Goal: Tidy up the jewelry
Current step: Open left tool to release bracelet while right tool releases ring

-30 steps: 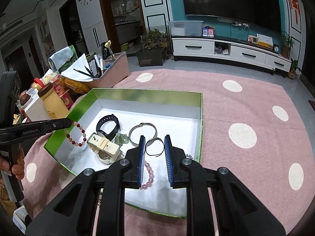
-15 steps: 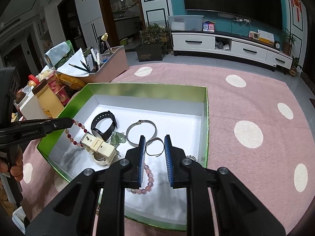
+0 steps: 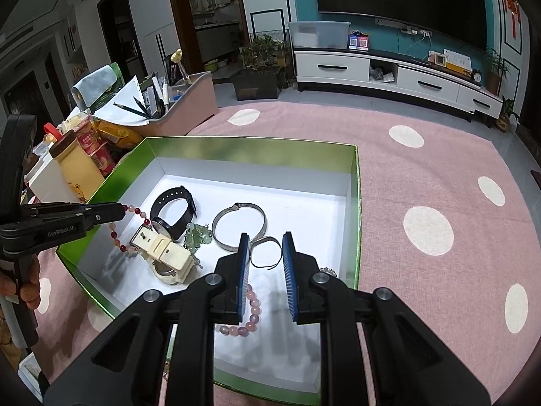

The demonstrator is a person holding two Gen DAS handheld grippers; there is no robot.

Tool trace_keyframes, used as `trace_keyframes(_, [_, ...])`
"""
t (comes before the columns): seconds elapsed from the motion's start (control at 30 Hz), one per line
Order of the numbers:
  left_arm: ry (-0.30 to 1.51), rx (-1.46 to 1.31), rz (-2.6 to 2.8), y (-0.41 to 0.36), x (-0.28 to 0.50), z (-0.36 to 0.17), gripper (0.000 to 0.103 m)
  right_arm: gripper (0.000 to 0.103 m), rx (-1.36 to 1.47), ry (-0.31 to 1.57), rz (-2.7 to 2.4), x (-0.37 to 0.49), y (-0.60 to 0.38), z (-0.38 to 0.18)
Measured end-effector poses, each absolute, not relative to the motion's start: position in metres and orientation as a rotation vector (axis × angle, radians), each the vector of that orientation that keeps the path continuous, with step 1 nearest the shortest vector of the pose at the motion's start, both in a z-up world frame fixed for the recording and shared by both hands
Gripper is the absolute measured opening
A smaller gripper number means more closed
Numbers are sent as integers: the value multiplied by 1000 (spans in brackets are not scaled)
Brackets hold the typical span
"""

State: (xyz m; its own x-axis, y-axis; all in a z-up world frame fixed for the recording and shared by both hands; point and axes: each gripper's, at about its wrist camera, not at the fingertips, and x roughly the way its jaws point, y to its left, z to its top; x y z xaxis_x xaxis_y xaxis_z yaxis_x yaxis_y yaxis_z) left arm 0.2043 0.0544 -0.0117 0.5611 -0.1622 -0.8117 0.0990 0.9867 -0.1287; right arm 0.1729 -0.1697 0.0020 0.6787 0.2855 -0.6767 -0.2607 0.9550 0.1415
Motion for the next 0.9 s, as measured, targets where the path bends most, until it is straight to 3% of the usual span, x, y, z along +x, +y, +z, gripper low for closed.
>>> trace_keyframes(0.9, [958,-37,-146,50,205,-9,9,22,38,786,298,177,-168,0])
